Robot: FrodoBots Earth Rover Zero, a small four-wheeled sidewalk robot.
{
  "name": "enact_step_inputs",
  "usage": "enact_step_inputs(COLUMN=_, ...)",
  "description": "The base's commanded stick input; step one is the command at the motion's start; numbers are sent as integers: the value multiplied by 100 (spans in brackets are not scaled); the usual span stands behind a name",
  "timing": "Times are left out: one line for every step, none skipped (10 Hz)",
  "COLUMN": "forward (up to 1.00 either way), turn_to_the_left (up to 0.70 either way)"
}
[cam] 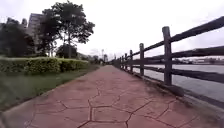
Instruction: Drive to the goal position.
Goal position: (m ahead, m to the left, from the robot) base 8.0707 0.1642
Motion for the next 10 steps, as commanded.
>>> enact_step_inputs(forward=100, turn_to_the_left=0)
enact_step_inputs(forward=100, turn_to_the_left=0)
enact_step_inputs(forward=100, turn_to_the_left=0)
enact_step_inputs(forward=100, turn_to_the_left=0)
enact_step_inputs(forward=100, turn_to_the_left=0)
enact_step_inputs(forward=100, turn_to_the_left=0)
enact_step_inputs(forward=100, turn_to_the_left=0)
enact_step_inputs(forward=100, turn_to_the_left=0)
enact_step_inputs(forward=100, turn_to_the_left=0)
enact_step_inputs(forward=100, turn_to_the_left=0)
